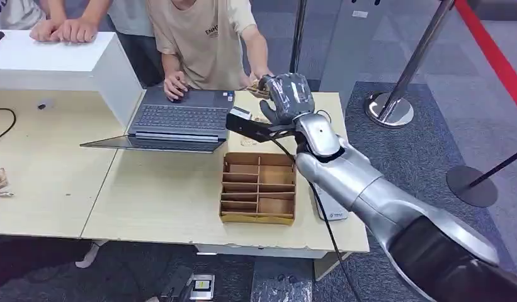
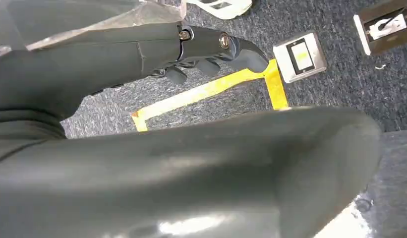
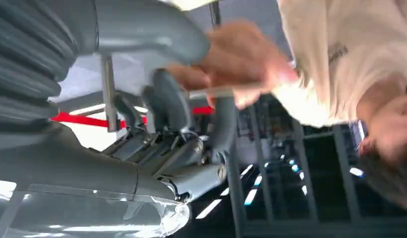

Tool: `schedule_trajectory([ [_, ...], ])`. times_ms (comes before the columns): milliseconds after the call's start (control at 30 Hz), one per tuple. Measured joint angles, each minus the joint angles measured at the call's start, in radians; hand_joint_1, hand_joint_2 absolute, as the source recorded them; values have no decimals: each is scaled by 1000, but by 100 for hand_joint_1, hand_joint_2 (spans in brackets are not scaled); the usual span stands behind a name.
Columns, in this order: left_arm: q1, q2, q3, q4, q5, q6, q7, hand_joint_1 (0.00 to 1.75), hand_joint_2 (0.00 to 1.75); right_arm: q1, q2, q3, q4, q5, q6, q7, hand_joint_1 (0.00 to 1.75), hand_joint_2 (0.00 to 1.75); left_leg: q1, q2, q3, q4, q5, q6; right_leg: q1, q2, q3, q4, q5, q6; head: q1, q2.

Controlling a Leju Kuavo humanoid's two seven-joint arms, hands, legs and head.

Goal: Pass the card to the sensor for recognition and then transmit it.

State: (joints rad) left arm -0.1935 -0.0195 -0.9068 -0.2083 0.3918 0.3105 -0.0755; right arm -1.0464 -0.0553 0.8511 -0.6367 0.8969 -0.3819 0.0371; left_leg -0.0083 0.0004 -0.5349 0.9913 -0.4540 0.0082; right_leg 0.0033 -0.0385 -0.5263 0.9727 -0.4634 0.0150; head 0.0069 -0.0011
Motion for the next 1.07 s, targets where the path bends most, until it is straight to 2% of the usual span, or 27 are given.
schedule_trajectory([
  [133, 1, 0, 0, 0, 3, 0, -5, 0, 0, 4, 2, -7, 10, -134, 3, -58, 0, 0, 0, 0, 0, 0, 0, 0, 0, 0, 0, 0, 0, 0, 0, 0],
  [333, 1, 0, 0, 0, 3, 0, -5, 0, 0, 5, 1, -9, 10, -156, 2, -64, 0, 0, 0, 0, 0, 0, 0, 0, 0, 0, 0, 0, 0, 0, 0, 0],
  [367, 3, 0, 0, 0, 6, 0, -8, 0, 0, 14, 2, -32, 7, -249, -9, -91, 0, 0, 0, 0, 0, 0, 0, 0, 0, 0, 0, 0, 0, 0, 0, 0],
  [400, 11, 0, 0, 0, 15, 7, -13, 0, 0, 68, 0, -106, -45, -504, -16, -163, 0, 0, 0, 0, 1, 1, 0, 0, 0, 0, 0, 0, 0, 0, 0, 0],
  [433, 17, 1, 0, 0, 21, 8, -13, 0, 0, 143, -6, -165, -118, -658, -24, -213, 0, 0, 0, 0, 1, 1, 0, 0, 0, 0, 0, 0, 0, 0, -1, 0],
  [533, 20, 4, 1, 0, 29, 8, -11, 0, 0, 253, -14, -229, -229, -801, -51, -267, 0, 0, 0, 0, 1, 0, 0, 0, 0, 0, 0, -1, 0, 0, 0, 0],
  [700, 34, 11, 8, 0, 40, 14, -16, 0, 0, 503, -33, -323, -464, -931, -52, -347, 0, 0, 1, 0, 1, 0, -1, 0, 1, 0, 1, -1, -1, 1, 1, 0],
  [833, 47, 19, 13, 0, 48, 19, -17, 0, 0, 695, -41, -385, -643, -1044, 3, -402, 0, 0, 1, 0, 1, 0, -2, 0, 0, 0, 1, -1, -2, 0, 0, 0],
  [1067, 55, 26, 16, 1, 48, 20, -18, 0, 0, 838, -50, -447, -804, -1145, 63, -451, 0, 0, 0, 0, 1, 0, -1, 0, 0, 0, 1, -2, -1, 0, 0, 0],
])
